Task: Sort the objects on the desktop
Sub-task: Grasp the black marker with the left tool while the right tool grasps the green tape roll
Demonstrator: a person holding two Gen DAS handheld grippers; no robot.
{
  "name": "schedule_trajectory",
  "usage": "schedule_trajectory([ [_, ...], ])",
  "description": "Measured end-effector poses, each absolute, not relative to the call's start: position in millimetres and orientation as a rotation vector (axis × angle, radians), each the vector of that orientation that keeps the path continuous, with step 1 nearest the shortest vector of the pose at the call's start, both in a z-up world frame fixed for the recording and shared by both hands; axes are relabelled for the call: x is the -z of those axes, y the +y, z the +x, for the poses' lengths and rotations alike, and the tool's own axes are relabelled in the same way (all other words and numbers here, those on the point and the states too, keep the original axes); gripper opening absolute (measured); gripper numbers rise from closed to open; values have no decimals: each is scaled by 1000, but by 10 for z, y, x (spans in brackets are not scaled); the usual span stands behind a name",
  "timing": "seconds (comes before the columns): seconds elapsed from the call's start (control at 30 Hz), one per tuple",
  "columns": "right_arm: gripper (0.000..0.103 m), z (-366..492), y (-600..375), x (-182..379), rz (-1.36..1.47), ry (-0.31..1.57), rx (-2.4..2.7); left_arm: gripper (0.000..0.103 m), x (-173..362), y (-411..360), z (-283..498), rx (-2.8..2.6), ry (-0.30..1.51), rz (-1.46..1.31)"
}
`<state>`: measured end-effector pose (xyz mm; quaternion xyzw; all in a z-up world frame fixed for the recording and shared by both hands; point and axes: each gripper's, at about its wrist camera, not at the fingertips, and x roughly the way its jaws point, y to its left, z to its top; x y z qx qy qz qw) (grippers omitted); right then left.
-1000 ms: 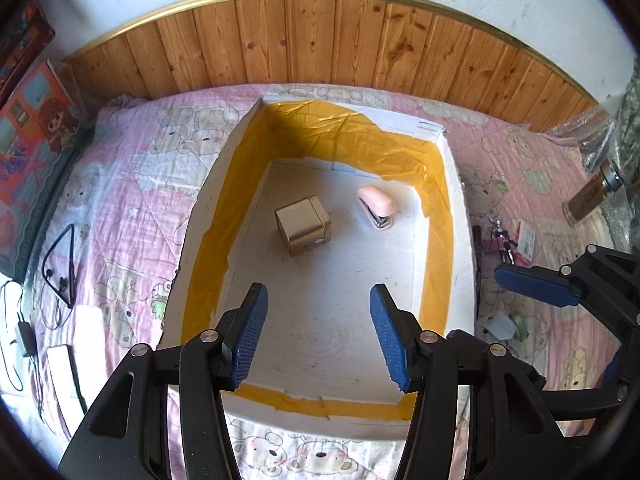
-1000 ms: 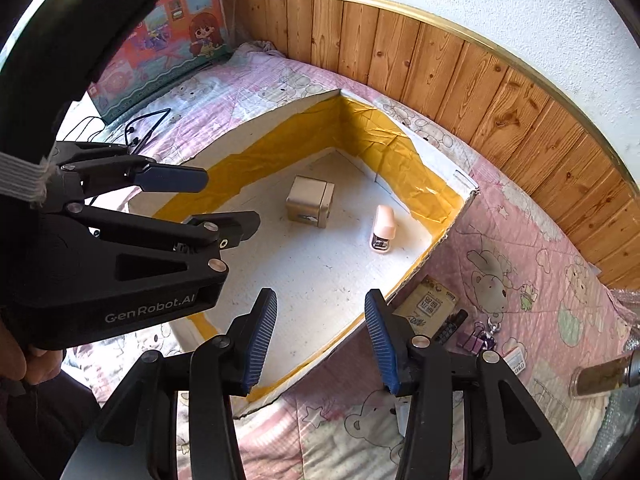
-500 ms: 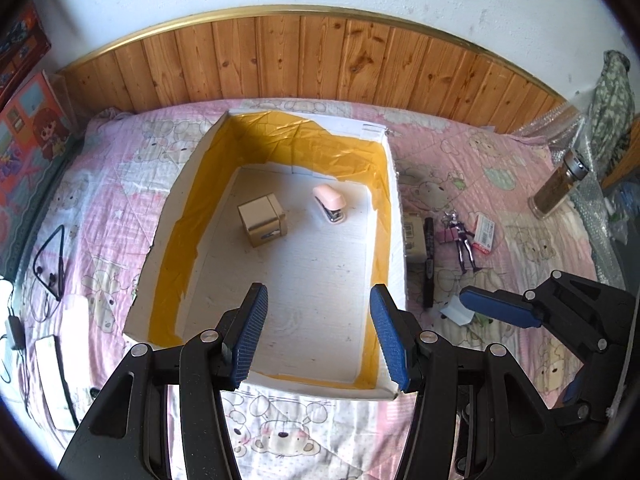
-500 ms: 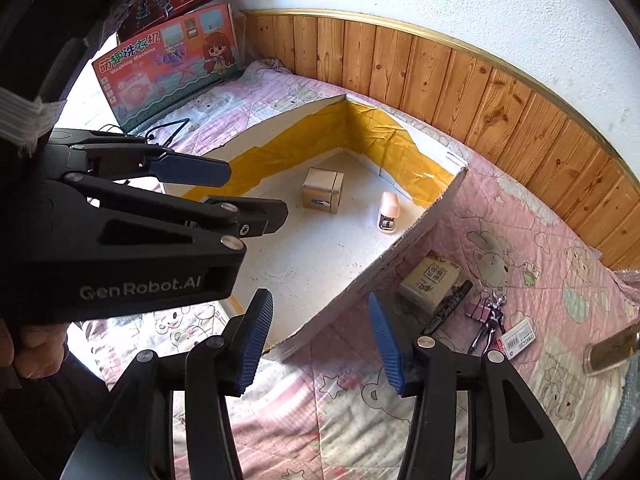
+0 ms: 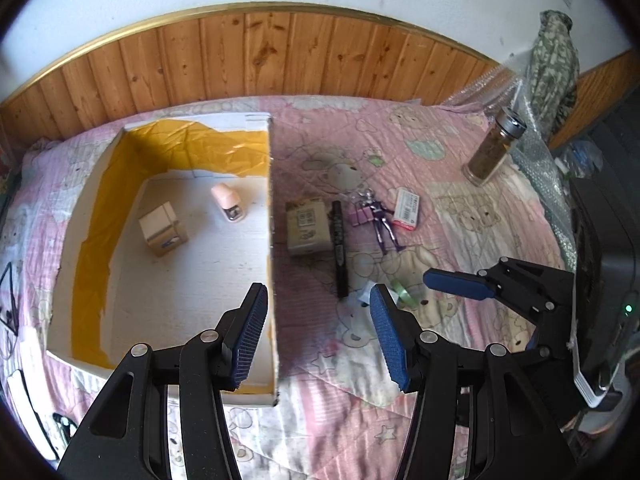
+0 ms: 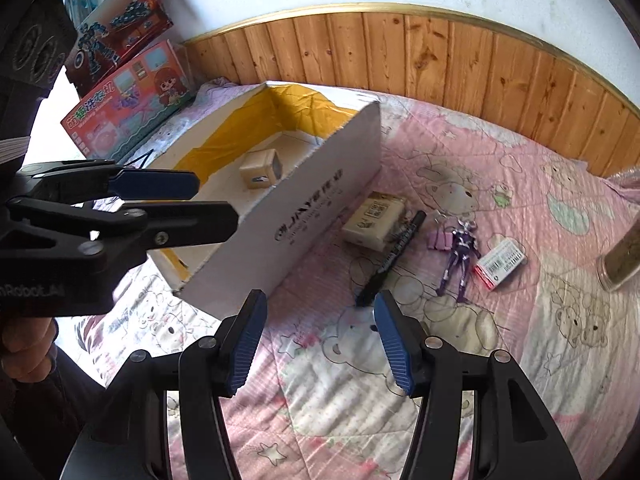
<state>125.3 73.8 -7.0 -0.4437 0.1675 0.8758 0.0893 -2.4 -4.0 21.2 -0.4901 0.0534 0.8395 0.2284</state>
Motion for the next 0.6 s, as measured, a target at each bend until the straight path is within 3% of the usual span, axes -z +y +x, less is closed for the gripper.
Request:
schedule_trajectory([
  [0.3,58,1401,1143,659,-1440,578,-2443,56,217,482,-100,-2188,223,-1461],
  [0.43,57,1322,1157,788,-1443,634,-2483,56,466,568,-275,-2195,170,-1523],
  [0.6,57,1126,1088,976,-1453,566,-2497,56,810,576,-518,-2213,62,-1574],
])
